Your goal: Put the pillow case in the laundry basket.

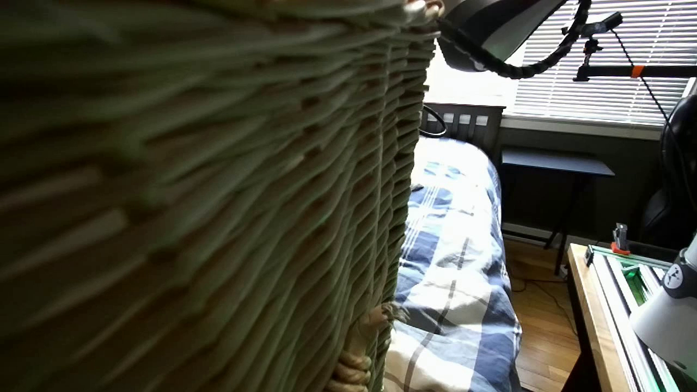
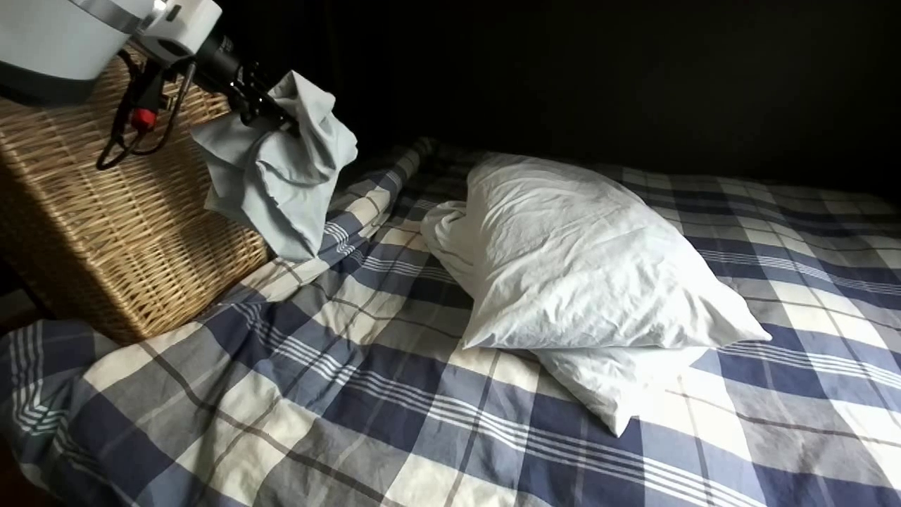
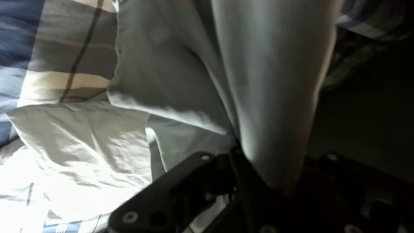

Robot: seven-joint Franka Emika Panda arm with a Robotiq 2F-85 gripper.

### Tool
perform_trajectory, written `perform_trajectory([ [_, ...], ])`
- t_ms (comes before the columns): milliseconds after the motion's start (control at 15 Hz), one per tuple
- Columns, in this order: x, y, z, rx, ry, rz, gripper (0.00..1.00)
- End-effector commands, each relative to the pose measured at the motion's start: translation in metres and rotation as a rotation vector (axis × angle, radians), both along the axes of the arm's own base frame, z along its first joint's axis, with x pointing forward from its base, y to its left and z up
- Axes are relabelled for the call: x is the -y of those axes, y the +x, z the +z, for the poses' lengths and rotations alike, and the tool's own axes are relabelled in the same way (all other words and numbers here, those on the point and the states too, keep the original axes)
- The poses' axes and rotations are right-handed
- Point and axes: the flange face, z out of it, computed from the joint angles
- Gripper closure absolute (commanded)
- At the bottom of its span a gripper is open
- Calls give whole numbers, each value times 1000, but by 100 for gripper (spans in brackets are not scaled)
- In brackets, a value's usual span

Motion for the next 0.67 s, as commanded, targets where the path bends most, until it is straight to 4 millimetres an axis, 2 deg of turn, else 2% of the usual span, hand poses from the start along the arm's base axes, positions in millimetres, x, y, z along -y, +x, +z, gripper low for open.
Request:
perform_trajectory([
  [0, 7, -29, 35, 171, -2, 44, 96],
  [400, -15, -78, 61, 324, -83, 393, 96],
  [600, -28, -101, 81, 380, -85, 559, 96],
])
